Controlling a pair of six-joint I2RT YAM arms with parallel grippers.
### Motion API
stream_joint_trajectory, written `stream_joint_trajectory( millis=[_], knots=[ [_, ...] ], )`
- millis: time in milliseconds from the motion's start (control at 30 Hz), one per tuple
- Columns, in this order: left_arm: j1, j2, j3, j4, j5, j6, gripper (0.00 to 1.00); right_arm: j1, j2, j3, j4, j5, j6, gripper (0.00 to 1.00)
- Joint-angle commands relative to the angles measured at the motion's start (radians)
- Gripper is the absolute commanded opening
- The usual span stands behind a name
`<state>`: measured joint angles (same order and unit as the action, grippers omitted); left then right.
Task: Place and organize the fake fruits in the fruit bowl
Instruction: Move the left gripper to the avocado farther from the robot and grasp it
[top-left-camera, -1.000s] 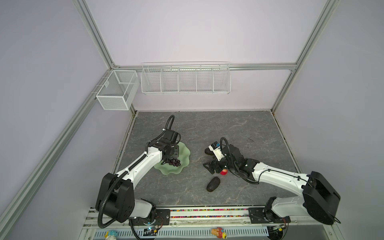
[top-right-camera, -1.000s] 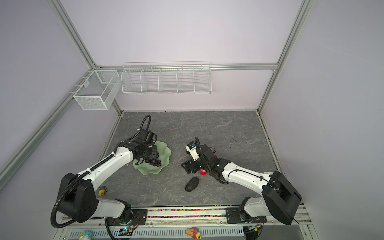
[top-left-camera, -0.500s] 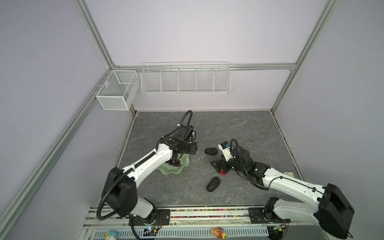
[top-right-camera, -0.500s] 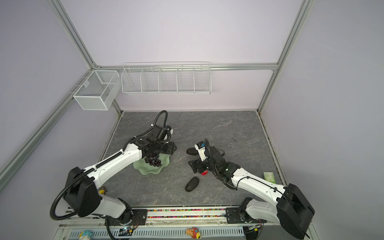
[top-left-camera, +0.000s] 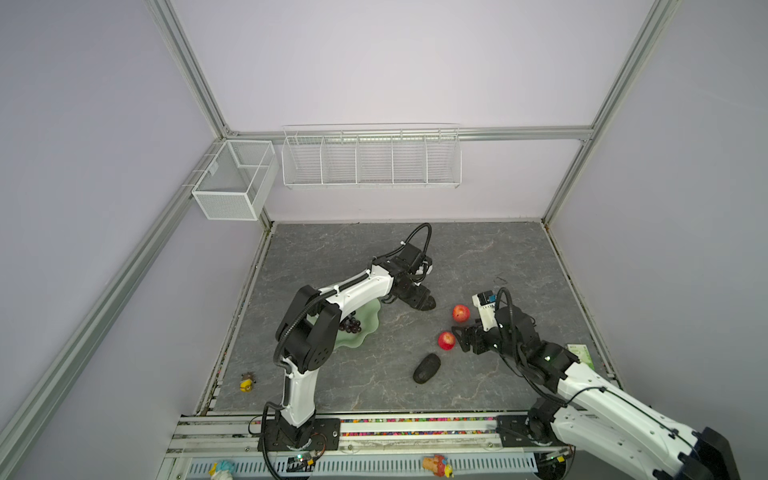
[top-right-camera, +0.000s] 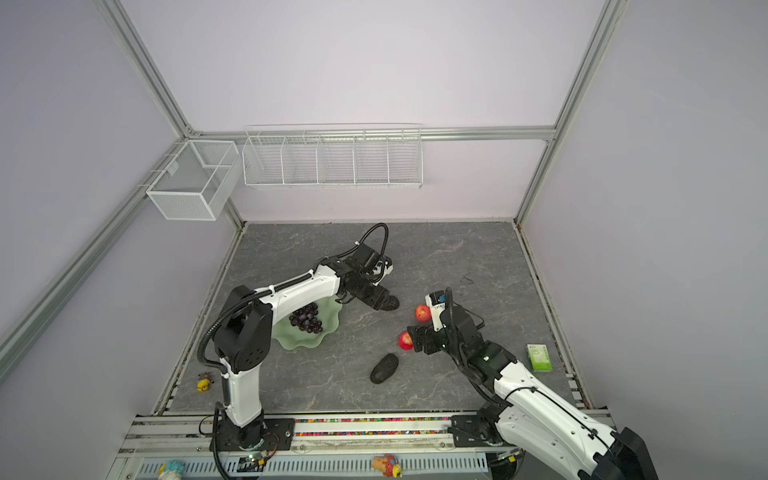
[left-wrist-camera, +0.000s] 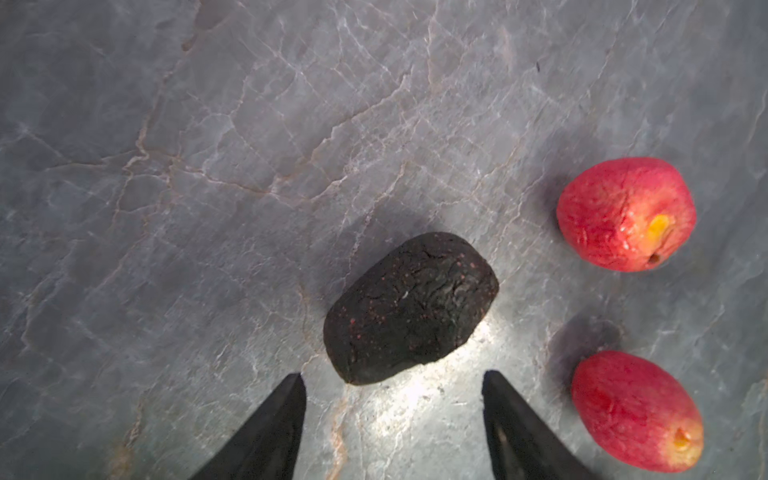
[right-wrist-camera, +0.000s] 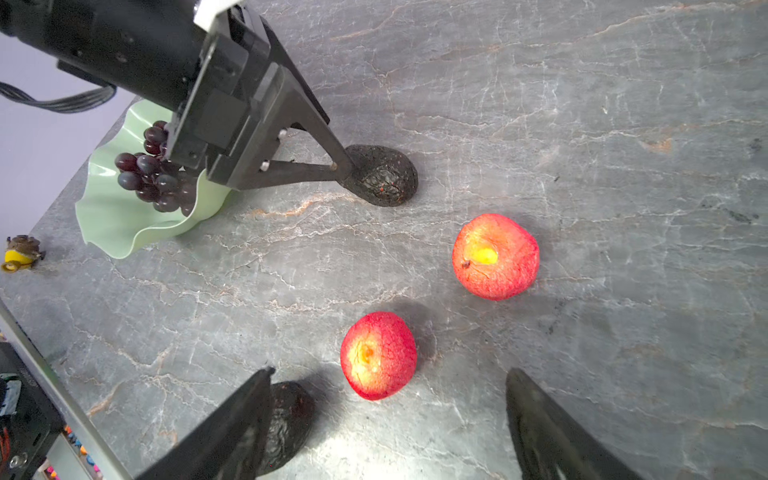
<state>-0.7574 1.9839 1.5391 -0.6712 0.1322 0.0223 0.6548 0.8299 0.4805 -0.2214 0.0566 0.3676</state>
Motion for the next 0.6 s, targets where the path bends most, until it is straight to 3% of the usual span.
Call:
stream_joint_trajectory(
  millis=[0, 33, 67, 233, 567],
  knots=[
    [-0.008, 0.042, 0.072, -0.055, 0.026, 0.123, 0.71, -0.008, -0.002, -0.01, -0.02, 0.011, 0.011, 0.89],
    [-0.009, 0.054, 0.082, -0.062, 0.029, 0.14, 0.95, -0.008, 0.001, -0.009, -0.018, 0.009, 0.009, 0.89],
    [-0.009, 0.068, 0.091, -0.072, 0.037, 0.161, 0.96, -0.008, 0.006, -0.009, -0.016, 0.009, 0.007, 0.89],
    [-0.011, 0.119, 0.127, -0.084, 0.048, 0.216, 0.96, -0.008, 0.017, -0.006, -0.012, 0.005, 0.004, 0.89],
    [-0.022, 0.149, 0.124, -0.039, 0.055, 0.215, 0.78, -0.011, 0.016, -0.002, -0.012, 0.005, 0.004, 0.89]
  ],
)
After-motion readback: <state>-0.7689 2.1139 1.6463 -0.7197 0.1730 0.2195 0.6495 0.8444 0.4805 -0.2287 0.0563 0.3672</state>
